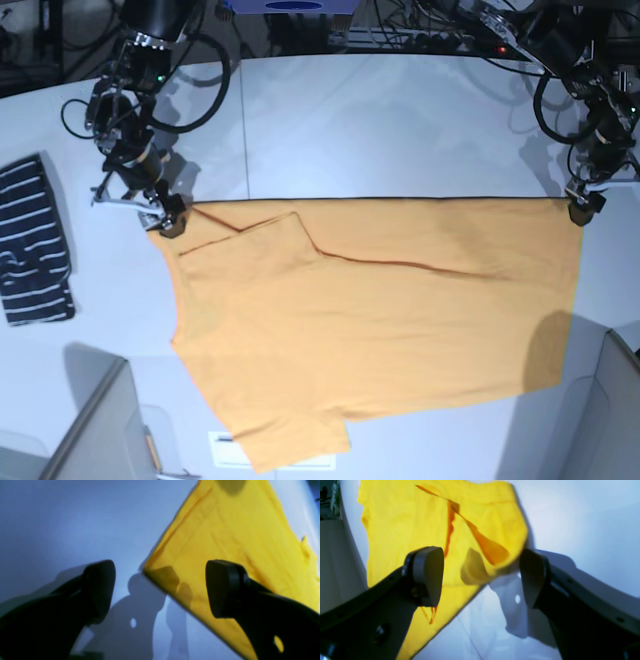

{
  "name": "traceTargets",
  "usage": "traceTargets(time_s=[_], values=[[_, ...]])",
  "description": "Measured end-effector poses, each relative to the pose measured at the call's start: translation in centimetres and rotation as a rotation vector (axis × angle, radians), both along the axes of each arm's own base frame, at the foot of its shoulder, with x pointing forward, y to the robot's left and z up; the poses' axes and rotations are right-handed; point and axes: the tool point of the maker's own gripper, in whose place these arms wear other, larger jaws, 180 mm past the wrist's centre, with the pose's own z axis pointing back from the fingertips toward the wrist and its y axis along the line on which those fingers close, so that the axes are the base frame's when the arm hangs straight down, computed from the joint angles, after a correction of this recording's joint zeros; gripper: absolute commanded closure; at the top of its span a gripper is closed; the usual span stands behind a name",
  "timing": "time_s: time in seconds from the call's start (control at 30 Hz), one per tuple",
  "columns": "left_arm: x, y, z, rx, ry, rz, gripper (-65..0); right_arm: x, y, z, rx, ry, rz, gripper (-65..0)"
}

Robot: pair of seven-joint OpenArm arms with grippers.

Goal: Fold the T-shirt properly
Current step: 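Grasp the folded edge again with both grippers at its two ends, then drag the shirt toward the robot base with both grippers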

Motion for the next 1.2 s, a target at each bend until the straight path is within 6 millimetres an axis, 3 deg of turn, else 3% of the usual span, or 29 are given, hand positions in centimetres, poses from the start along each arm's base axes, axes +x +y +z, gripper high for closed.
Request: traceTargets(time_s=[0.3, 0.47, 0.6, 0.73, 0.83, 0.97, 1.2], values=[[1.9, -0.7, 0.3, -0.026, -0.027, -0.010, -53.8, 2.4, 1.0, -0.8, 0.056, -0.025, 0.010, -44.7], [2.5, -0.9, 0.0, -0.052, -0.041, -0.003, -52.7, 2.8, 1.2, -0.7, 0.045, -0.055, 0.056, -44.4], [2.9, -1.1, -0.7, -0.090, -0.055, 0.007, -39.5, 2.8, 1.2, -0.8, 0.044, -0.055, 0.056, -44.4], [3.2, -2.1, -1.2, -0.092, -0.038, -0.028, -31.4, 2.7, 1.1, -0.8, 0.041, -0.061, 0.054, -44.0], [3.7, -2.9, -1.4, -0.096, -0.030, -0.056, -24.7, 2.4, 1.1, -1.0, 0.033, -0.051, 0.056, -32.4], [3.2, -3.3, -2.1, -0.107, -0.004, -0.063, 0.0, 1.3, 0.7, -2.1, 0.035, -0.002, 0.068, -0.9], [2.1, -3.1, -2.2, -0.093, 0.026, -0.080, 0.0, 0.9, 0.4, -2.2, 0.034, 0.010, 0.067, 0.0]])
